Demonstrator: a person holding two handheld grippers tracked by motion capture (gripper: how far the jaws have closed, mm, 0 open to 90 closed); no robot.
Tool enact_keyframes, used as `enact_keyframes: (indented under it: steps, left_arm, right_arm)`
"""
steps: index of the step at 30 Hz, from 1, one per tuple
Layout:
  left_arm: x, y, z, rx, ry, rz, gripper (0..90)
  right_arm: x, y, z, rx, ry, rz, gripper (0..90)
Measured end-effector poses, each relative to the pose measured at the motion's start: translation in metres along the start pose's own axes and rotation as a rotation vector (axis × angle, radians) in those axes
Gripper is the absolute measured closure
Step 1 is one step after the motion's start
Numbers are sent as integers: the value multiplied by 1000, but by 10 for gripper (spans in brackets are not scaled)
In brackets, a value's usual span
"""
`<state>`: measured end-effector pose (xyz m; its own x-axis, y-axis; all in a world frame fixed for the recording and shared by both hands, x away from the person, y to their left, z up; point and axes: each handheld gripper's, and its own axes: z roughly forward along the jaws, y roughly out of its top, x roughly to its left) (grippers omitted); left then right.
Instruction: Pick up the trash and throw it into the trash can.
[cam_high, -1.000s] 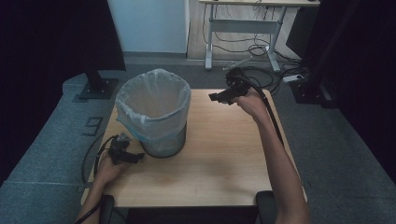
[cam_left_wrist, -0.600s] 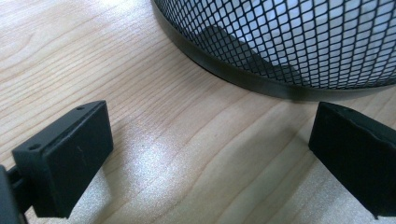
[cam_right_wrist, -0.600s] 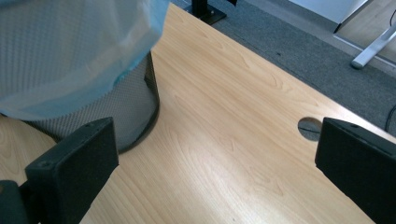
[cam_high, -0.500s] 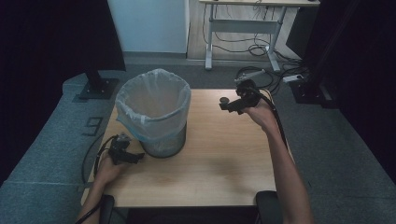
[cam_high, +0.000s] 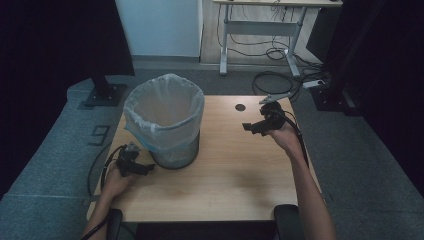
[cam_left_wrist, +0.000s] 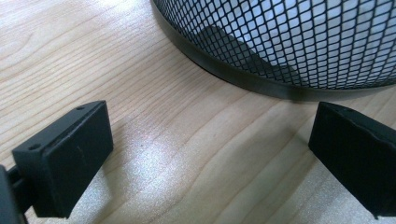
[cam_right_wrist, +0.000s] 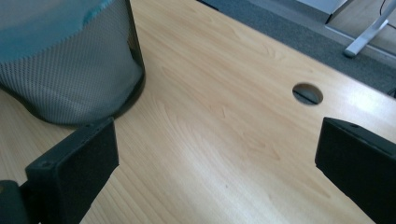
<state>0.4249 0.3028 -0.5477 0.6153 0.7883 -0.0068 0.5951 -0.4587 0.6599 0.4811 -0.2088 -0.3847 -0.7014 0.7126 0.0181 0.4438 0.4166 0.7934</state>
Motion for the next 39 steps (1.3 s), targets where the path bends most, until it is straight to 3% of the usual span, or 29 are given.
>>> enact_keyframes:
  steps: [5, 11, 22, 23, 31, 32, 36, 39]
  left_arm:
    - [0, 0, 0, -1, 1, -1, 0]
    - [-1, 0, 0, -1, 4, -2, 0]
    - [-1, 0, 0, -1, 3, -2, 0]
    - [-1, 0, 0, 0, 3, -2, 0]
    - [-1, 0, 0, -1, 4, -3, 0]
    - [-1, 0, 0, 0, 4, -3, 0]
    - [-1, 0, 0, 0, 4, -3, 0]
    - [-1, 0, 0, 0, 3, -3, 0]
  right_arm:
    - [-2, -24, 4, 1, -16, 21, 0]
    - [-4, -53, 11, 19, -85, 36, 0]
    - [0, -107, 26, 53, -119, 61, 0]
    - [1, -118, 30, 66, -127, 57, 0]
    - [8, -153, 44, 120, -140, 79, 0]
    - [10, -161, 49, 156, -137, 89, 0]
    - [14, -164, 53, 201, -134, 79, 0]
    - [17, -165, 57, 202, -115, 79, 0]
